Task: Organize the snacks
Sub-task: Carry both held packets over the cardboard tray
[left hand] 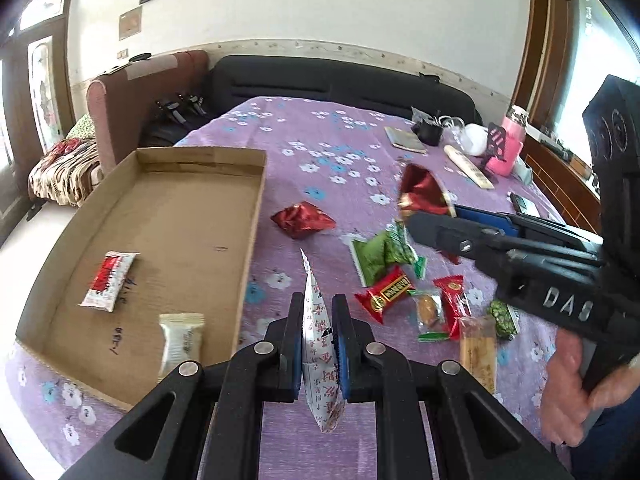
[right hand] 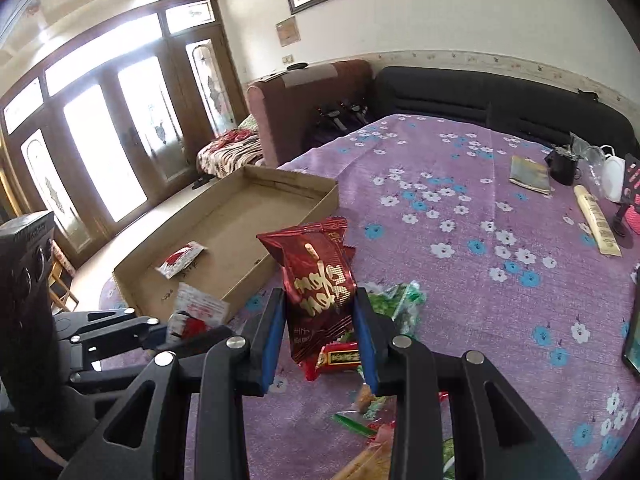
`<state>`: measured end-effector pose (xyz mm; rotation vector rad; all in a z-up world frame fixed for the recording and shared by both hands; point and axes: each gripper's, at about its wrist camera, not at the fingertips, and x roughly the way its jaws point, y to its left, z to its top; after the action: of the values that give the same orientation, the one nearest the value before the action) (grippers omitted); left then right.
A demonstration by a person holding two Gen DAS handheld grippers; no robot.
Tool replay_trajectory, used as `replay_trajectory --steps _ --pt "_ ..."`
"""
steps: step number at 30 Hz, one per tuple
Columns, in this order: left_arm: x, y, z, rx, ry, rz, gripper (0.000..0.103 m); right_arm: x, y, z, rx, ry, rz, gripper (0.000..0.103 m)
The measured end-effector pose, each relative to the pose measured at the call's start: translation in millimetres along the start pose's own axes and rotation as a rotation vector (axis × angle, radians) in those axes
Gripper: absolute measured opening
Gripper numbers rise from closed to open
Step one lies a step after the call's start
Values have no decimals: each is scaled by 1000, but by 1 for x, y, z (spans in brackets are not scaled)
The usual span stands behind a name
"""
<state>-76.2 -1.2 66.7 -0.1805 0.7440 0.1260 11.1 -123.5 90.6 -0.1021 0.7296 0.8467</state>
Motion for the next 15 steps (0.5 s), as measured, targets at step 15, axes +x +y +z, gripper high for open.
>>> replay_trajectory --steps 15 --pt "-17 67 4 -118 -52 44 13 6 48 40 34 0 31 33"
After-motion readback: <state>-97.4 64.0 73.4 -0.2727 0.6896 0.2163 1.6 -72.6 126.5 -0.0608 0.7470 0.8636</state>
